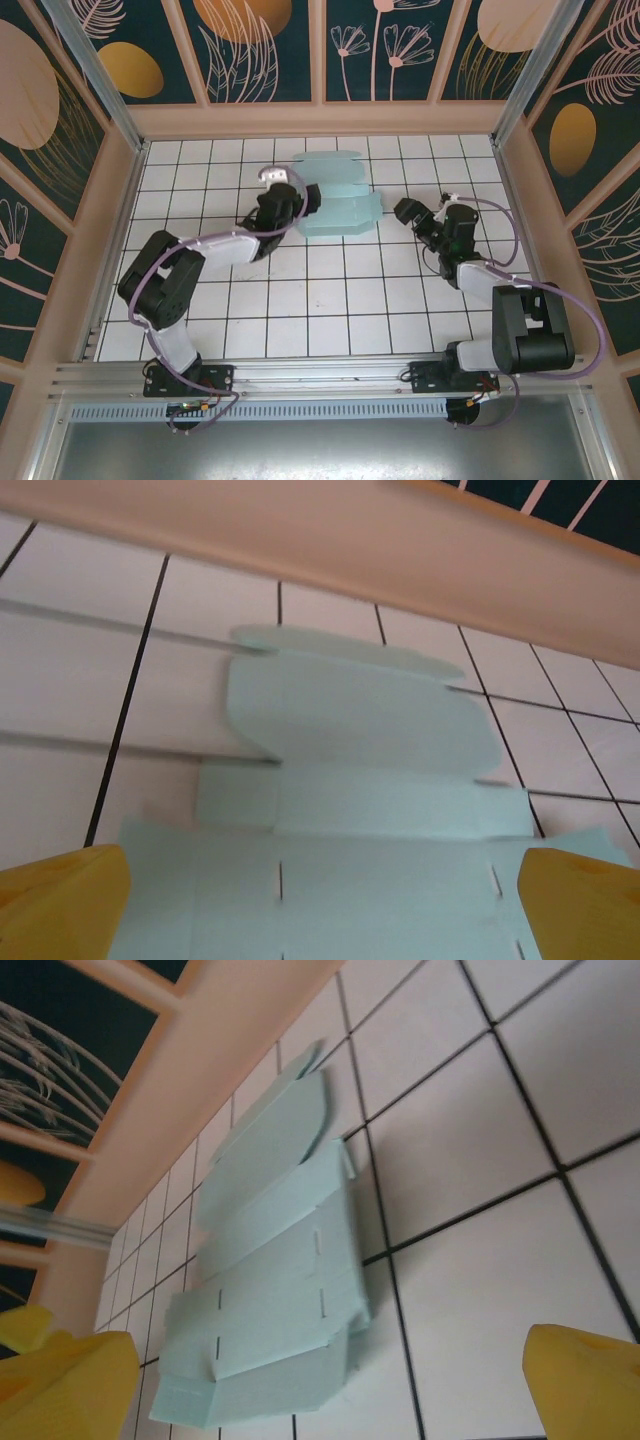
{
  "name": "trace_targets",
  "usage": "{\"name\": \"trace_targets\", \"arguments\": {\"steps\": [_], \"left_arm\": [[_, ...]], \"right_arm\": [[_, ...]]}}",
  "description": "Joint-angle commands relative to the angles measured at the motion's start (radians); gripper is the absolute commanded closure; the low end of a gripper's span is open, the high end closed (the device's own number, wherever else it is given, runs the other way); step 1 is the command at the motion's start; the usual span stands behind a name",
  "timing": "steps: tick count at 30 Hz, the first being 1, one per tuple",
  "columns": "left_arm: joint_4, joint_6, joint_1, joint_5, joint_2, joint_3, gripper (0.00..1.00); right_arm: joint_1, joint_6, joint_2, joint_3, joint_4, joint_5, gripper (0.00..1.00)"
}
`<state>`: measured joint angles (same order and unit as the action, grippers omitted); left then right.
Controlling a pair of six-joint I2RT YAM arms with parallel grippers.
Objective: Fold the paper box
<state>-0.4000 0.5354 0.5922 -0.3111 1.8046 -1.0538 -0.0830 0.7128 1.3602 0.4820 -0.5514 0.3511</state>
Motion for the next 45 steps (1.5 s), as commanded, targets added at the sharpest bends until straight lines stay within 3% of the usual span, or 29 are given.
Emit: {"name": "trace_targets", "arguments": {"steps": [1,8,17,21,26,33,38,43,45], "left_arm": [[0.186,-0.158,-0.034,0.150,0.078,-0.143,0.01],[0.489,-0.189,-0.076,0.215,0.270,-0.438,0.01],[0.536,-0.130,-0.106,0.303,0.337,-0.455,0.05],[0.512,-0.104,-0.106,0.331,0.330,-0.415,0.04],[0.473,-0.074,-0.107,0.374,0.312,-0.377,0.04],[0.466,-0.070,-0.106,0.385,0.302,-0.367,0.04],[0.462,-0.073,-0.106,0.384,0.289,-0.356,0.03],[0.433,-0.058,-0.106,0.374,0.263,-0.325,0.02],[0.394,-0.045,-0.106,0.353,0.227,-0.288,0.01]], "right_arm": [[-0.002,0.043,-0.030,0.003,-0.065,0.025,0.01],[-0.026,0.043,-0.018,0.004,-0.036,0.015,0.01],[-0.092,0.087,0.089,0.069,0.086,-0.072,0.01],[-0.118,0.126,0.184,0.102,0.043,-0.030,0.27],[-0.164,0.161,0.288,0.149,-0.022,0.008,0.50],[-0.193,0.215,0.404,0.186,-0.119,0.081,0.53],[-0.193,0.231,0.440,0.201,-0.131,0.098,0.64],[-0.191,0.205,0.443,0.198,-0.111,0.092,0.97],[-0.184,0.176,0.440,0.193,-0.099,0.090,1.00]]}}
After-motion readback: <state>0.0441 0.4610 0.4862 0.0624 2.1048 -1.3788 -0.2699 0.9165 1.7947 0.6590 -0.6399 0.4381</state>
